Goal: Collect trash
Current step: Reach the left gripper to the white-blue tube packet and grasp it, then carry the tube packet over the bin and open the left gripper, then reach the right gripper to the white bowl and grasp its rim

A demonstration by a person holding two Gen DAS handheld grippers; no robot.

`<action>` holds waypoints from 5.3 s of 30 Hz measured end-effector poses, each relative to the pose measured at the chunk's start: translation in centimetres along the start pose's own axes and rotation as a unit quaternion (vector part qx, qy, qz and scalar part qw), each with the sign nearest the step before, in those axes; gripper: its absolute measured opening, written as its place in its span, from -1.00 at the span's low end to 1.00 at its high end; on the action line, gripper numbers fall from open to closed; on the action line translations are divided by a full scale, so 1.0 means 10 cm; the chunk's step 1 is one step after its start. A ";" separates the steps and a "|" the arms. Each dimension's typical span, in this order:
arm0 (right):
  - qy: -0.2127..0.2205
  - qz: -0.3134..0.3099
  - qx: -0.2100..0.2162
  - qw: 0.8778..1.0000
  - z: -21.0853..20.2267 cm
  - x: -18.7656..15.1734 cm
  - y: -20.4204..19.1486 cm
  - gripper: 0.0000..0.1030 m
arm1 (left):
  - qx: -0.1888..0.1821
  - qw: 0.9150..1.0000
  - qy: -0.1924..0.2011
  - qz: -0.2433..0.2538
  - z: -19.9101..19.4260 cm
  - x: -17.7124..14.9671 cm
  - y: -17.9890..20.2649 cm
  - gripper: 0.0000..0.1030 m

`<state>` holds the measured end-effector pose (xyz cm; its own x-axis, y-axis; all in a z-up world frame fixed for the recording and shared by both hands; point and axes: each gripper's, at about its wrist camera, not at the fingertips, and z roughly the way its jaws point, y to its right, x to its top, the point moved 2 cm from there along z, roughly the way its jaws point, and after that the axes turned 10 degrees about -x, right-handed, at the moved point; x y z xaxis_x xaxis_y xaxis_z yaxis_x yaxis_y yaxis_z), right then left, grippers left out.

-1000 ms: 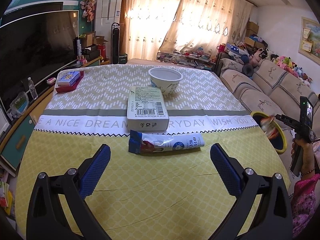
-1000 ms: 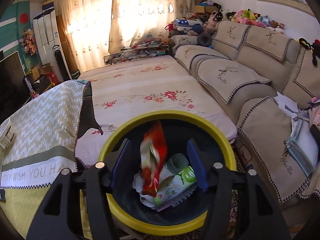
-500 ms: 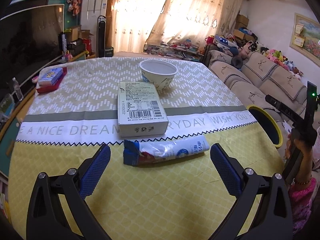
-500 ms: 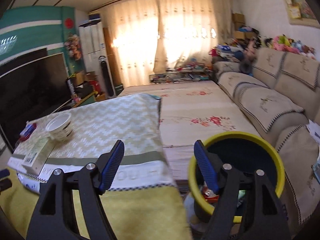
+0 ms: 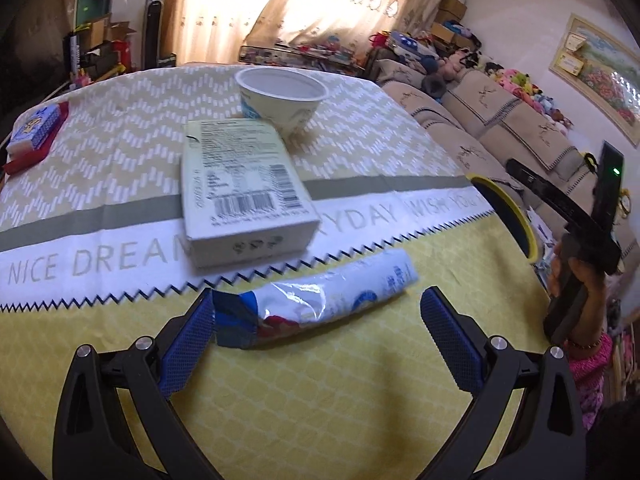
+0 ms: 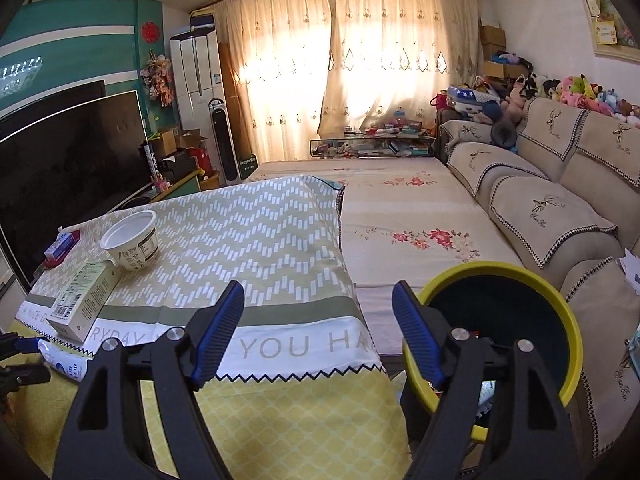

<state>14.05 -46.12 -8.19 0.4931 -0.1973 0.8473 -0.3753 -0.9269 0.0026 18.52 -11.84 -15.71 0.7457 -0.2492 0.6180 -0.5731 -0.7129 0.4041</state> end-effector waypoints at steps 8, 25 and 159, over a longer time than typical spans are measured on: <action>-0.003 0.000 0.000 1.000 0.02 0.01 0.01 0.43 | -0.079 0.995 -0.027 0.046 -0.08 -0.30 0.66 0.91; -0.015 0.006 0.009 1.000 0.08 0.00 -0.01 0.43 | 0.043 0.994 -0.050 0.089 0.37 -0.18 0.72 0.28; -0.155 -0.110 0.092 0.977 1.14 0.59 -2.15 -0.02 | 0.124 0.982 0.139 -0.027 -0.74 -0.36 0.35 0.91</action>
<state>33.98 -30.97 -9.27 0.7714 -0.0469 0.6346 -0.0996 -0.9939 0.0476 11.33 -8.54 -11.51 0.6307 -0.0421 0.7749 -0.4094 -0.8664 0.2861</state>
